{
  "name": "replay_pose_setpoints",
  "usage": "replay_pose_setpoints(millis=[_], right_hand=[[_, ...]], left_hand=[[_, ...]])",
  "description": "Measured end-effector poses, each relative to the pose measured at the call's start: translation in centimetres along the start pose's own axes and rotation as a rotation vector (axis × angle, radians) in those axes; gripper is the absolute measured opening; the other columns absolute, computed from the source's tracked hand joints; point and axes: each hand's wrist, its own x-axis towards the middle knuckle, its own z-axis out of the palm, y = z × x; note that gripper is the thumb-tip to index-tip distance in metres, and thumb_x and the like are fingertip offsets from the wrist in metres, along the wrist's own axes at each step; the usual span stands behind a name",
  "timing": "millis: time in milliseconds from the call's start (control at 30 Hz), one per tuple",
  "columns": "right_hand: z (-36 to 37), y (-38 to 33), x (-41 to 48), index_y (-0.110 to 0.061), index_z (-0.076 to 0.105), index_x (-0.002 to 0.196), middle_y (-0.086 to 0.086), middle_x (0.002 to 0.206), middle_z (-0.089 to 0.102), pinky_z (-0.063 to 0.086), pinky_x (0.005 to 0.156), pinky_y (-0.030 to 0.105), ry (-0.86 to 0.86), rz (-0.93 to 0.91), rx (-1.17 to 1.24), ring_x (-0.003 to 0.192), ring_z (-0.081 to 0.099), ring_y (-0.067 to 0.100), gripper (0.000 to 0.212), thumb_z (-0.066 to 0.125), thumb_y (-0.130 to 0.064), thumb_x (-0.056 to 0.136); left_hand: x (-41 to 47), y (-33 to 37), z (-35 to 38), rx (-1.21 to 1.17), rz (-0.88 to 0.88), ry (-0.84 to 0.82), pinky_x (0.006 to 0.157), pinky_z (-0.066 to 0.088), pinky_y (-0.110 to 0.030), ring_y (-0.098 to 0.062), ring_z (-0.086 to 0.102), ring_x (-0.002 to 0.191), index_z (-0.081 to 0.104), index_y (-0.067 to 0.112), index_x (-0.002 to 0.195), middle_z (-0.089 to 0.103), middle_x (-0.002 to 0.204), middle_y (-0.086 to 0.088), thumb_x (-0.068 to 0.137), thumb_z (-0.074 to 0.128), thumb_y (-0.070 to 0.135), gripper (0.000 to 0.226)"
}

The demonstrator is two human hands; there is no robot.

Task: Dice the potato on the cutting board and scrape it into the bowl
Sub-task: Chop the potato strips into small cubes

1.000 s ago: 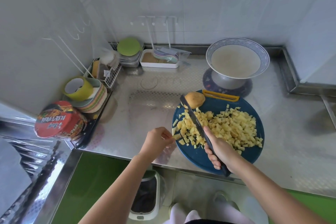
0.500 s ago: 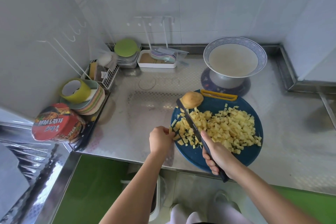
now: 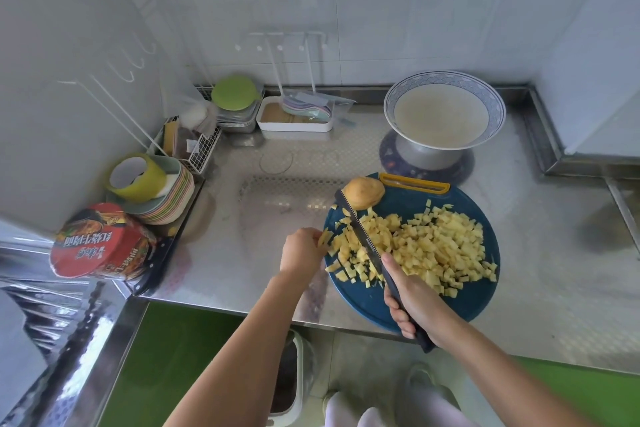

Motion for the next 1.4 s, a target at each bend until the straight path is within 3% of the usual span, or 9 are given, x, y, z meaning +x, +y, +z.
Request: replay_pose_setpoints(millis=[100,200,300,400,700,933,1100,1233,1400], right_hand=[[0.1,0.0,0.0,-0.014,0.04,0.052,0.003,0.045,0.037,0.032,0.039,0.025,0.002,0.001,0.011,0.037,0.033,0.016,0.072,0.037,-0.078,0.085],[0.6,0.0,-0.1,-0.015,0.04,0.052,0.003,0.046,0.036,0.032,0.04,0.026,-0.004,-0.002,0.019,0.038,0.033,0.016,0.072,0.036,-0.078,0.085],[2.0,0.4,0.0,-0.015,0.04,0.052,0.003,0.047,0.036,0.032,0.041,0.027,-0.033,0.028,0.062,0.037,0.032,0.017,0.071,0.036,-0.078,0.086],[3.7,0.8,0.2,-0.016,0.039,0.052,0.002,0.046,0.035,0.03,0.041,0.027,-0.039,0.063,0.104,0.037,0.032,0.018,0.071,0.037,-0.078,0.086],[6.1,-0.4,2.3,-0.014,0.041,0.055,0.002,0.045,0.038,0.03,0.041,0.026,0.027,0.12,0.165,0.036,0.034,0.018,0.071,0.037,-0.076,0.089],[7.1,-0.1,3.4,-0.012,0.041,0.05,0.0,0.038,0.039,0.031,0.038,0.025,0.18,0.067,0.076,0.031,0.037,0.016,0.073,0.034,-0.072,0.092],[7.6,0.1,3.4,-0.011,0.039,0.049,0.002,0.04,0.038,0.03,0.038,0.026,0.266,0.036,0.05,0.031,0.038,0.017,0.074,0.033,-0.072,0.09],[7.2,-0.4,3.2,-0.01,0.041,0.056,0.001,0.04,0.038,0.03,0.038,0.026,0.288,0.071,0.111,0.032,0.038,0.019,0.072,0.036,-0.071,0.093],[7.2,-0.2,2.2,-0.012,0.042,0.055,0.002,0.043,0.039,0.033,0.039,0.026,0.171,0.086,0.133,0.034,0.038,0.02,0.073,0.034,-0.076,0.09]], left_hand=[[0.1,-0.1,0.1,0.041,0.05,-0.052,0.078,0.05,-0.027,-0.018,0.061,0.085,0.069,0.011,0.112,0.067,0.103,-0.006,0.084,0.07,0.015,0.028],[-0.1,-0.5,0.6,0.002,0.081,0.005,0.082,0.053,-0.032,-0.021,0.062,0.09,0.065,0.011,0.116,0.062,0.107,-0.007,0.08,0.074,0.016,0.037],[-0.5,-0.9,1.2,0.002,0.136,0.063,0.08,0.054,-0.033,-0.019,0.063,0.082,0.069,0.01,0.106,0.065,0.098,-0.007,0.081,0.074,0.019,0.026],[-0.6,-1.3,1.5,-0.037,0.154,0.111,0.071,0.051,-0.024,-0.016,0.06,0.072,0.074,0.009,0.096,0.068,0.087,-0.007,0.082,0.073,0.018,0.017],[-0.4,-2.3,1.1,-0.17,0.153,0.11,0.067,0.046,-0.018,-0.017,0.064,0.073,0.077,0.01,0.093,0.07,0.079,-0.001,0.086,0.069,0.018,0.013],[0.4,-2.8,1.5,-0.152,0.168,0.096,0.071,0.054,-0.039,-0.024,0.06,0.064,0.075,0.003,0.082,0.071,0.077,-0.015,0.087,0.069,0.024,0.022],[0.4,-2.8,1.1,0.063,0.282,0.067,0.068,0.052,-0.03,-0.022,0.064,0.073,0.076,0.016,0.096,0.069,0.086,-0.006,0.094,0.058,0.036,0.027],[0.3,-3.1,1.0,0.308,0.441,0.065,0.071,0.053,-0.031,-0.025,0.064,0.083,0.069,0.017,0.112,0.063,0.1,-0.007,0.098,0.052,0.027,0.025],[0.2,-3.6,1.0,0.262,0.51,0.083,0.073,0.049,-0.027,-0.029,0.065,0.084,0.069,0.01,0.113,0.064,0.104,-0.011,0.098,0.052,0.019,0.025]])
